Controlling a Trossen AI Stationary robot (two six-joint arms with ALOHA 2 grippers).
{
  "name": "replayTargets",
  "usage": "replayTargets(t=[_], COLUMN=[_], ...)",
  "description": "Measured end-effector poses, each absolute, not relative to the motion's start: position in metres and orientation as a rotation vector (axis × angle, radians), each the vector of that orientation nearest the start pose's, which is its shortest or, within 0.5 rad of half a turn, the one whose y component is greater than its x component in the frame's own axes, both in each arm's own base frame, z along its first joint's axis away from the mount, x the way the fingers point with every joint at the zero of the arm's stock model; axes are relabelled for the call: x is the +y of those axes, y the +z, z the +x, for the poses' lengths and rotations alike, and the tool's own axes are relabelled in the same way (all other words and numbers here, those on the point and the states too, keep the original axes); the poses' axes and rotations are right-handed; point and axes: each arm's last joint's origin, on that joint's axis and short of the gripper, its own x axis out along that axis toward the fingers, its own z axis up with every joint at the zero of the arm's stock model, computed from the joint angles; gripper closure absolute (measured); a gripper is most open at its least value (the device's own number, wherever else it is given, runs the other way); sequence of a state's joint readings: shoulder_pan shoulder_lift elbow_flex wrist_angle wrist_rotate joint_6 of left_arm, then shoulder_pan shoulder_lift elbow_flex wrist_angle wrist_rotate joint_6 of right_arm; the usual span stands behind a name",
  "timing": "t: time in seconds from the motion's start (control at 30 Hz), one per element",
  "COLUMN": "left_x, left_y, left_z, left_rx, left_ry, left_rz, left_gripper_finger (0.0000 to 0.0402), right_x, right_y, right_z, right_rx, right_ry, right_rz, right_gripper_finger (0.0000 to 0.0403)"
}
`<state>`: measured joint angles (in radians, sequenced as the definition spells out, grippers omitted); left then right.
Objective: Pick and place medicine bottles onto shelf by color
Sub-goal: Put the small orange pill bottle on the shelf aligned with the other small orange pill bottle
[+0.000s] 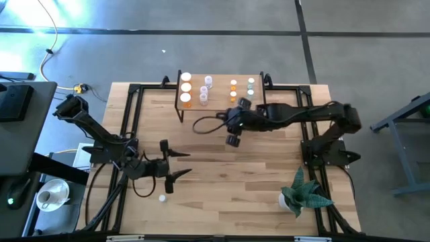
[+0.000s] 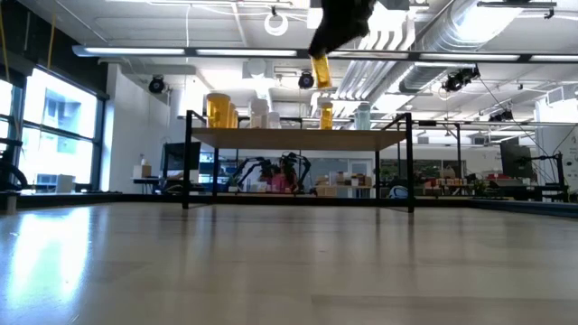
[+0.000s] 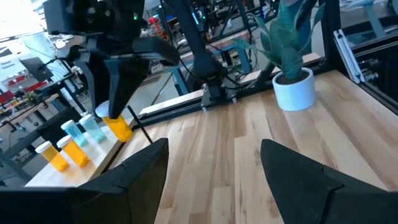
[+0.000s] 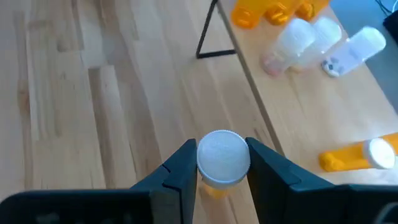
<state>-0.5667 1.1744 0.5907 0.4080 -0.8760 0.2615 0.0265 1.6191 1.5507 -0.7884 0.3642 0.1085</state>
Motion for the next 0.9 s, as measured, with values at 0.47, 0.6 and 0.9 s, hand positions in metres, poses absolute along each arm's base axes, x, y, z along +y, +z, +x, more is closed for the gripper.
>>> replayTargets(t=[0.47,0.6,0.9], left_x=[-0.108,-0.108,-0.108], left_y=[0.247,0.247,0.247], left_z=[0.216,0.216,0.216], left_rx=[0.171,0.171,0.171], left_ry=[0.302,0.301,0.301], left_rz=[0.350,0.349,0.349], left_gripper_finger=[0.0158,0.0158,0.0158], right_x=[-0.066,-0.076,-0.074], right_y=[0.317,0.318,0.300], right_z=[0.302,0.303,0.300], right_rx=[0.480,0.454,0.553], right_ry=[-0.516,-0.551,-0.587], right_rz=[0.206,0.237,0.198], right_gripper_finger=[0.0298,0.0298,0.0297])
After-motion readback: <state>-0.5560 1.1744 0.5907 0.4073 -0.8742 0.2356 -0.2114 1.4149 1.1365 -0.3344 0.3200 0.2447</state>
